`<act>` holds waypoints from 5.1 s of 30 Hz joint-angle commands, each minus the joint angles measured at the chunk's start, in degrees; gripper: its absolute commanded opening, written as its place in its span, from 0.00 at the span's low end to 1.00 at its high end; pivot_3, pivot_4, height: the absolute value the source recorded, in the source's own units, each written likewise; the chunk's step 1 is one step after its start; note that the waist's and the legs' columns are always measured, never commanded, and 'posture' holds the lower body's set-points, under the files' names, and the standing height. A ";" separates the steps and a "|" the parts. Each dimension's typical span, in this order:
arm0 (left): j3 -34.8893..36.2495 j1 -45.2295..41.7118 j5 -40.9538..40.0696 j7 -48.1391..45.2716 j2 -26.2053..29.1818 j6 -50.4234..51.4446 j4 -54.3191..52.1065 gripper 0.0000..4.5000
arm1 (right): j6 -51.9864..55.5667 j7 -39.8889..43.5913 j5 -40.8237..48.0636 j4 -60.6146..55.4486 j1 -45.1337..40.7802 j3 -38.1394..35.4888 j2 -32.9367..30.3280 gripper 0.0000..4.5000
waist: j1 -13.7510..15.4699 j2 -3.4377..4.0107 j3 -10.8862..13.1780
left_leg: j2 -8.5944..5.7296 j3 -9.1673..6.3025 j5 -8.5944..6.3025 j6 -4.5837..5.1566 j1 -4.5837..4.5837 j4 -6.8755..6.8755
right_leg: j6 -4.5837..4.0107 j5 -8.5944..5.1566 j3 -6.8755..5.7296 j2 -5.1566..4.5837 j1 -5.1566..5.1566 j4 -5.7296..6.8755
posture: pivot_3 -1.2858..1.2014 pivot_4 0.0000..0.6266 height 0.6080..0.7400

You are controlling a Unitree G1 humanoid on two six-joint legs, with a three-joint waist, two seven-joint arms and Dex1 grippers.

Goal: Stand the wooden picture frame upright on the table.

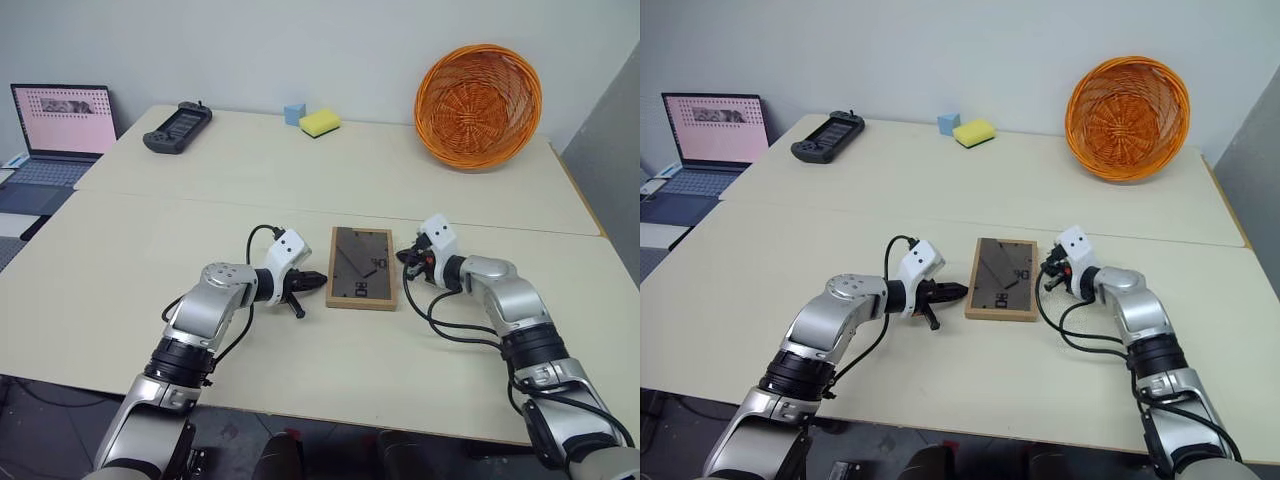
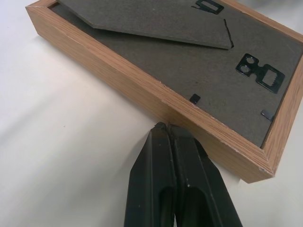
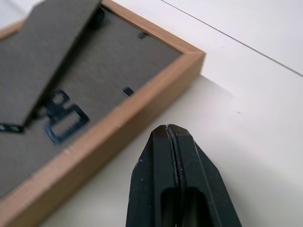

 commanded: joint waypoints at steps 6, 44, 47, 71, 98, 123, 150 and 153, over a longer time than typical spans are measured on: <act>7.53 -8.05 -10.92 -10.71 9.20 10.41 1.39 0.00 | 2.73 8.20 3.99 -17.28 6.50 -2.59 -8.96 0.00 | -0.33 0.04 0.04 | 0.02 0.02 0.00 0.00 0.01 -0.01 | 0.01 -0.01 -0.01 0.03 -0.02 0.00 | 0.52 0.24 1.00; 4.32 -26.25 -14.56 -12.69 6.36 34.98 30.46 0.93 | 11.53 2.65 7.38 -35.05 17.33 -3.62 -10.26 0.00 | -0.14 0.06 0.10 | 0.02 -0.01 0.00 0.00 -0.07 0.01 | 0.01 -0.01 -0.03 0.04 -0.11 0.01 | 0.52 0.24 1.00; 3.69 -25.89 -15.01 -13.46 6.35 35.25 29.03 0.99 | 11.69 2.61 7.45 -35.34 17.43 -3.68 -10.27 0.00 | -0.12 0.06 0.10 | 0.01 -0.01 0.00 0.00 -0.07 0.01 | 0.01 -0.01 -0.03 0.04 -0.11 0.01 | 0.52 0.24 1.00; 7.96 -29.44 -12.42 -7.69 -3.96 27.76 46.55 0.99 | 14.65 -3.26 7.79 -35.50 14.82 -2.64 -4.12 0.00 | -0.16 0.06 0.10 | 0.01 0.02 0.00 0.00 -0.07 0.02 | 0.01 -0.01 -0.01 0.04 -0.13 0.06 | 0.52 0.24 1.00; 10.73 -20.41 -20.00 -1.63 -3.67 46.45 27.08 0.99 | 20.29 -8.82 10.60 -39.36 14.89 -2.41 1.84 0.00 | -0.08 0.07 0.08 | 0.00 -0.01 0.01 -0.02 -0.05 0.05 | 0.01 -0.01 -0.01 0.02 -0.10 0.10 | 0.52 0.24 1.00; 12.06 -21.57 -21.48 0.61 -3.52 45.82 27.23 0.99 | 14.07 -9.53 8.12 -30.99 17.80 0.26 2.37 0.00 | -0.17 0.07 0.08 | 0.01 0.01 0.01 -0.01 -0.05 0.05 | 0.01 -0.01 -0.01 0.03 -0.11 0.10 | 0.52 0.24 1.00; 12.58 -22.70 -21.35 1.10 -4.42 44.62 30.22 0.99 | 18.01 -11.60 9.37 -32.85 14.64 -0.67 5.04 0.00 | -0.19 0.08 0.09 | 0.02 0.00 0.01 -0.02 -0.05 0.04 | 0.01 -0.01 -0.02 0.03 -0.13 0.10 | 0.52 0.24 1.00; 13.15 -22.88 -21.55 1.26 -4.74 44.38 30.67 0.89 | 18.26 -11.66 9.58 -32.86 14.33 -0.91 5.09 0.00 | -0.17 0.08 0.09 | 0.02 0.00 0.01 -0.01 -0.05 0.04 | 0.01 -0.01 -0.01 0.03 -0.13 0.10 | 0.52 0.24 1.00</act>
